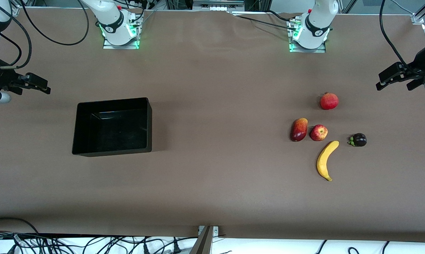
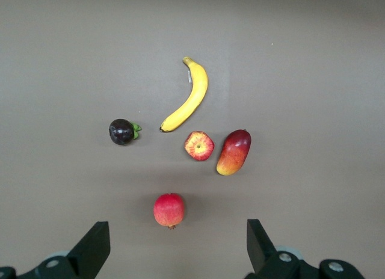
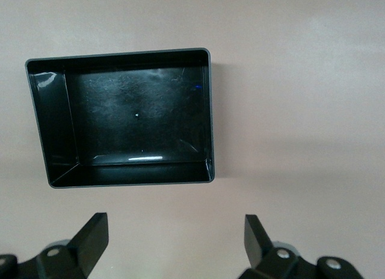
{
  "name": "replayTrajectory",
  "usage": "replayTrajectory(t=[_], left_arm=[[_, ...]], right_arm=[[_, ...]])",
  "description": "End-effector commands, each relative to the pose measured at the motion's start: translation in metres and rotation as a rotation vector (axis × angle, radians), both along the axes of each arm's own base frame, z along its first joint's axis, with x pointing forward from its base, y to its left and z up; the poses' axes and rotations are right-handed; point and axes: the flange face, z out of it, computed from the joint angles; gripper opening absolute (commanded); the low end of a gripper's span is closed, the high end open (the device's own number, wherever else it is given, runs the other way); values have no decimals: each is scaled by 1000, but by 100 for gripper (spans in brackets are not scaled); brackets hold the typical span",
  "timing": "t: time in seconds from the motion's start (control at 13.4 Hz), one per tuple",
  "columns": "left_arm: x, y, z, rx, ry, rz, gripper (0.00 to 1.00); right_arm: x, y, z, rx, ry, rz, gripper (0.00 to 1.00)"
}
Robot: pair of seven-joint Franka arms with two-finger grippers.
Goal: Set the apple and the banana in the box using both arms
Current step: 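Reach the right gripper toward the rim of the black box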
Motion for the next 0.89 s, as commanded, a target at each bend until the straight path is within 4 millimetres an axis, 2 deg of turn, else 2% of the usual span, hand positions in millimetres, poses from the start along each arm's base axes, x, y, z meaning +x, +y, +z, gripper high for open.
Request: replayTrajectory(t=[0.0,0.3,0.52,0.67,0.82], left_arm=[[-1,2,9,14,-3,10,100],[-2,1,9,14,-1,8,100],[-2,2,9,14,-1,10,100],[-2,2,9,14,-1,10,100],[-2,2,9,14,-1,10,100]], right_arm=[[-5,0,2,-9,-11,-4,100],[-8,0,-1,-4,5,-17,100],[-14,-2,-30,2,66,-9,100],[-13,-3,-40,3,72,-16,100],[-15,-11,-90,5,164,-22,100]])
